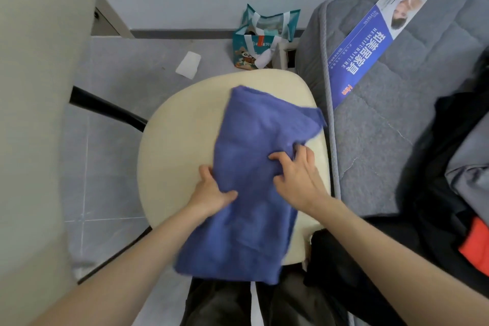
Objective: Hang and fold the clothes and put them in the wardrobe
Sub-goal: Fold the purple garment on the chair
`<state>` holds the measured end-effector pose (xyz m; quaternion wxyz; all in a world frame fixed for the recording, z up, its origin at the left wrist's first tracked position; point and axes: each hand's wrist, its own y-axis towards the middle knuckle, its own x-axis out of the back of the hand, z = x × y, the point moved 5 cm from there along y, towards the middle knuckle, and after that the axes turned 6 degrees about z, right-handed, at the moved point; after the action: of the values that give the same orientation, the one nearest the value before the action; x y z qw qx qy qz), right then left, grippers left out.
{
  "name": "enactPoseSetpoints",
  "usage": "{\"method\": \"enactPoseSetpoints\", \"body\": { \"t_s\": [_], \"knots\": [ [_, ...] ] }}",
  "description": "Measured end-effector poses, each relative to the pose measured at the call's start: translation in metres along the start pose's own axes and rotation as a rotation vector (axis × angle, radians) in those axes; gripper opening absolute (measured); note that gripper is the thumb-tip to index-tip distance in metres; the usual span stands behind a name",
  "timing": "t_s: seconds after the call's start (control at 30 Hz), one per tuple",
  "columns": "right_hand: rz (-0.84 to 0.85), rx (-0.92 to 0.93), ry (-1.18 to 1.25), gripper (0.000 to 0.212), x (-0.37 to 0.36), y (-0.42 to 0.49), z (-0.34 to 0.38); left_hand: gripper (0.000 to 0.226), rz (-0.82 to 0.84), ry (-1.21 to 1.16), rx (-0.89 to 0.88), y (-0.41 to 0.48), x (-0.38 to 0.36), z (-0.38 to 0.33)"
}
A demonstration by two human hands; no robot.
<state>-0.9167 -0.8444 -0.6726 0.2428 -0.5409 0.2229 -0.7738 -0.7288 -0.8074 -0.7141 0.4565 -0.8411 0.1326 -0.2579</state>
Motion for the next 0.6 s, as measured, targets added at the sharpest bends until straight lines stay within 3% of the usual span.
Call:
{"method": "enactPoseSetpoints", "body": {
  "t_s": [0.07,0.2,0.3,0.47,0.6],
  "knots": [
    [-0.012,0.046,0.031,0.046,0.012,0.006,-0.010,0.060,0.024,-0.269,0.094,-0.006,-0.012,0.008],
    [-0.154,-0.127,0.404,0.034,0.028,0.009,-0.036,0.048,-0.261,-0.517,0.143,0.003,0.009,-0.003],
    [-0.138,-0.256,0.484,0.055,0.030,0.020,-0.043,0.033,-0.255,-0.691,0.112,0.005,0.013,-0.019],
    [-0.048,-0.409,0.476,0.068,0.020,0.028,-0.037,0.020,-0.175,-0.728,0.081,0.006,0.010,-0.020],
    [0.081,-0.391,0.340,0.059,-0.001,0.008,-0.034,0.023,-0.077,-0.633,0.101,-0.010,-0.004,0.007]
  ]
}}
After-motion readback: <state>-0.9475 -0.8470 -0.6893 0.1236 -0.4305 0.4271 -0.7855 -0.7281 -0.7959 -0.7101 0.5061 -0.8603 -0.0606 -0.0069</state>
